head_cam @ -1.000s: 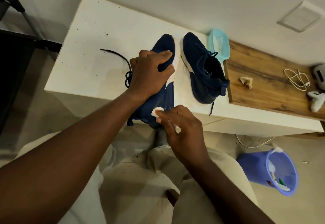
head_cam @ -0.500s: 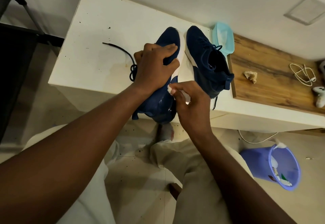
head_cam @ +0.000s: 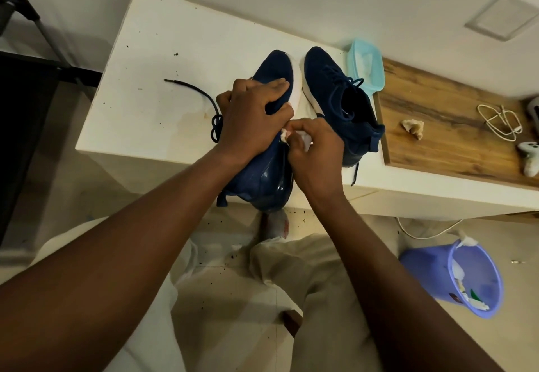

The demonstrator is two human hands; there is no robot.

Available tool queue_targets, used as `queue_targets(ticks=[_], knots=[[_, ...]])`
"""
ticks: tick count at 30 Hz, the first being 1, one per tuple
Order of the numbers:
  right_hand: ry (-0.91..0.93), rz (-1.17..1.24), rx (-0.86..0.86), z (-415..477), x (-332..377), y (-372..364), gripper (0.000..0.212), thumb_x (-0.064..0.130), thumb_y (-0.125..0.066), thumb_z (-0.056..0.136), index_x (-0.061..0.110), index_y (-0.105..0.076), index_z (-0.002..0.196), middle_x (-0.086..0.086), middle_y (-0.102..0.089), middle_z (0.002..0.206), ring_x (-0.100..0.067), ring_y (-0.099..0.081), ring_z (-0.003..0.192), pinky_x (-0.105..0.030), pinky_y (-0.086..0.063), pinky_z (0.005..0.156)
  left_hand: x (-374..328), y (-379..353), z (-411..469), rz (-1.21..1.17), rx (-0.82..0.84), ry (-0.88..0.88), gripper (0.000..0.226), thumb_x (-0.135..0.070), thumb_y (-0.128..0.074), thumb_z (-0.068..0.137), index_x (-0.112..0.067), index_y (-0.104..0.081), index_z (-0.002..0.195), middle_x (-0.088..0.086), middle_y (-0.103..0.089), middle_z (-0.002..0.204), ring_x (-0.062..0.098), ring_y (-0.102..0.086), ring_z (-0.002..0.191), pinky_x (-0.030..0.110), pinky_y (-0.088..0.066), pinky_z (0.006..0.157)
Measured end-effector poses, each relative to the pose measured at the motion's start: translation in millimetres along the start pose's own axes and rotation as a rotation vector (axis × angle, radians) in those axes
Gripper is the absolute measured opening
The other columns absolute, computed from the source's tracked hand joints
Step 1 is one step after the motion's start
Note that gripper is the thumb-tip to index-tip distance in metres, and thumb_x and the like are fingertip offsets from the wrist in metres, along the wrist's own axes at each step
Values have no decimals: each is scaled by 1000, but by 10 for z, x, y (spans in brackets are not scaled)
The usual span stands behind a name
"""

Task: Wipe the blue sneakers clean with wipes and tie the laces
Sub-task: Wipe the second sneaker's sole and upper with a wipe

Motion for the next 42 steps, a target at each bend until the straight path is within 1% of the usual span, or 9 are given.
queue_targets(ticks=[11, 16, 18, 21, 26, 31, 35, 39, 42], knots=[[-72, 21, 158, -442, 65, 173, 19, 15, -69, 92, 33, -70, 86, 16, -64, 87, 4, -59, 86, -3, -41, 70, -4, 11, 7, 23, 7, 16, 41, -41, -63, 94, -35, -63, 135, -14, -63, 132, 11, -43, 129, 27, -17, 98], [-87, 76, 4, 232, -39, -2, 18, 8, -66, 86, 22, -75, 83, 5, -72, 88, -6, -64, 85, -27, -52, 81, 28, -12, 41, 34, -2, 15, 41, -44, -59, 95, -35, -63, 135, -13, -65, 131, 13, -48, 127, 34, -26, 103], [-86, 69, 25, 204, -8, -13, 17, 7, -65, 87, 21, -76, 84, 3, -71, 89, -3, -62, 85, -20, -49, 76, 53, 13, 48, 54, -25, 16, 42, -47, -56, 94, -34, -65, 133, -10, -69, 122, 16, -55, 121, 44, -37, 103], [-116, 47, 120, -140, 43, 108, 15, 8, -64, 92, 18, -75, 89, 10, -65, 88, 7, -58, 83, -4, -40, 70, 52, 10, 51, 82, -22, 35, 41, -47, -57, 94, -36, -64, 133, -14, -67, 123, 13, -50, 124, 36, -28, 102], [-68, 15, 212, -667, 53, 252, 12, 17, -69, 93, 26, -75, 96, 10, -65, 90, -2, -59, 87, -8, -45, 73, 30, -18, 46, 58, 1, 28, 39, -46, -57, 95, -39, -63, 133, -18, -65, 126, 11, -46, 128, 34, -23, 103], [-49, 3, 71, 23, 3, 78, 18, 5, -64, 90, 17, -77, 88, -2, -66, 90, -2, -58, 80, -1, -37, 72, 55, -47, 76, 55, 5, 15, 41, -51, -52, 94, -39, -65, 132, -13, -70, 119, 15, -56, 121, 47, -37, 103], [17, -56, 18, 369, -19, -21, 15, 7, -66, 89, 14, -78, 93, -4, -66, 91, -11, -62, 85, -9, -43, 73, 119, -28, 93, 20, -10, 26, 45, -56, -46, 97, -35, -64, 133, -8, -71, 114, 19, -60, 117, 50, -40, 101], [-24, -29, 76, 112, 7, 72, 16, 8, -64, 92, 17, -77, 92, -1, -66, 92, -5, -59, 83, -3, -39, 74, 66, -15, 63, 100, -16, 13, 39, -48, -53, 99, -36, -62, 135, -13, -66, 125, 12, -46, 128, 33, -21, 101], [-52, -51, 197, -272, 61, 179, 18, 11, -62, 95, 21, -77, 94, 3, -64, 92, -4, -58, 85, -3, -40, 73, 32, -14, 69, 143, -28, 3, 39, -47, -52, 99, -37, -63, 134, -13, -68, 121, 12, -47, 127, 36, -21, 101]])
Point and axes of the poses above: each hand's wrist, its own z-axis towards the middle knuckle, its own y-axis out of the back of the hand, x = y × z, the point moved 4 cm from there along z, towards the middle knuckle
